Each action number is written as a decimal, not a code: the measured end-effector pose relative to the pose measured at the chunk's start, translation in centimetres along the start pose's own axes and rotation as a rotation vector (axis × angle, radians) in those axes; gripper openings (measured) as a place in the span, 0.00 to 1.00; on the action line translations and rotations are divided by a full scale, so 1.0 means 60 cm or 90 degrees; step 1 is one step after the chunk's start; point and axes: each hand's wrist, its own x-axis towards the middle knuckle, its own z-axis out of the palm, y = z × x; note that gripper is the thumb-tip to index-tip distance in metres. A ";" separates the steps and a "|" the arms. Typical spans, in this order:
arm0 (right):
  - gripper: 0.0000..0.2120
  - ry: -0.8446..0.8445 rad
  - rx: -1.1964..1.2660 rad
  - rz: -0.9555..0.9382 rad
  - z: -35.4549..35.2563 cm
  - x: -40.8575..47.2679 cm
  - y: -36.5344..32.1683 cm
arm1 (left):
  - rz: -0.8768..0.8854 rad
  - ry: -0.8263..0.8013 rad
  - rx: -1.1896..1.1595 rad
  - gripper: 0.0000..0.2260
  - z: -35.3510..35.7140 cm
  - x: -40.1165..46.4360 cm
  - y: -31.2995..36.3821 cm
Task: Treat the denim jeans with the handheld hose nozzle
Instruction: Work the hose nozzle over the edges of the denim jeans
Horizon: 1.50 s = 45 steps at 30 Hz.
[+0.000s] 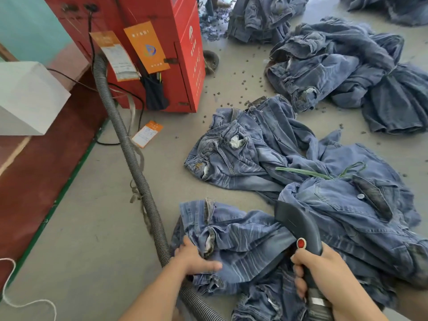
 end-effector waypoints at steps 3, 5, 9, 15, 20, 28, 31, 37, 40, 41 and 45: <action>0.08 -0.005 -0.009 0.012 0.005 0.006 0.005 | -0.007 0.136 0.269 0.69 0.038 0.004 0.005; 0.07 -0.014 -0.029 0.010 0.016 0.005 0.009 | 0.008 0.235 0.297 0.53 0.047 0.009 0.005; 0.07 -0.033 -0.081 0.001 0.044 0.004 0.020 | 0.042 0.173 0.077 0.22 0.004 0.012 -0.004; 0.07 -0.055 -0.104 0.045 0.089 0.011 0.037 | 0.052 0.020 -0.079 0.55 -0.020 0.002 -0.030; 0.05 -0.033 -0.096 0.048 0.102 0.015 0.039 | 0.094 0.334 -0.288 0.52 -0.025 -0.006 0.040; 0.07 -0.026 -0.113 0.033 0.090 0.012 0.030 | 0.009 0.031 -0.419 0.37 -0.042 0.026 0.066; 0.06 -0.019 -0.128 0.024 0.080 0.010 0.029 | 0.072 -0.060 -0.618 0.35 -0.035 0.024 0.051; 0.07 -0.018 -0.071 0.014 0.066 -0.011 0.029 | 0.144 -0.236 -0.945 0.19 -0.032 -0.011 0.066; 0.06 -0.017 -0.072 -0.014 0.059 -0.025 0.025 | 0.146 -0.227 -0.781 0.23 -0.042 -0.041 0.086; 0.06 -0.014 -0.064 -0.020 0.057 -0.030 0.023 | 0.143 -0.215 -0.693 0.23 -0.045 -0.050 0.088; 0.07 -0.012 -0.052 -0.037 0.045 -0.052 0.020 | 0.135 -0.235 -0.634 0.14 -0.046 -0.073 0.093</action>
